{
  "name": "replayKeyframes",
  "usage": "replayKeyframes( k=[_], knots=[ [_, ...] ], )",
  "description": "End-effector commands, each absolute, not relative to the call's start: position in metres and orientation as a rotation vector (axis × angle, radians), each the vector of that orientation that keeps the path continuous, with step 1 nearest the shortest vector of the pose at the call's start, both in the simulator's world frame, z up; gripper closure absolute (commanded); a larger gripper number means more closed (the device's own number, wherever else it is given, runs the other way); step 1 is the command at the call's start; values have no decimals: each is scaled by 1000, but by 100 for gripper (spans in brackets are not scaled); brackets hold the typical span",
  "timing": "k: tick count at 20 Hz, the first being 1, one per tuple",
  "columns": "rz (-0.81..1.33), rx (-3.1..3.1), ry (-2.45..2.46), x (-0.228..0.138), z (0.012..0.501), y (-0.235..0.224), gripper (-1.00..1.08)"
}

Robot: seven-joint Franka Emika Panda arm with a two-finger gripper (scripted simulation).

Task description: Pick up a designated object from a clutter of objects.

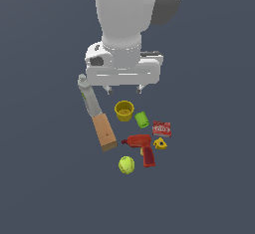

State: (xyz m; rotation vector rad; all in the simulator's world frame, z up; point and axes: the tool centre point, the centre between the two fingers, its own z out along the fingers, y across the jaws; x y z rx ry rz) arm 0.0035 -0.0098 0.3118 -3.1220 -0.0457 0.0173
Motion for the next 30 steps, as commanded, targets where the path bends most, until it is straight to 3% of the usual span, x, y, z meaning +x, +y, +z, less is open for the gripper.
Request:
replayKeyframes(
  k=[1,22,30],
  knots=[
    [17,-3121,-70,6,303,-14,-92],
    [0,-3089,-526,15,144,-92,-92],
    [0,-3075,-636,8,107,-110,-92]
  ],
)
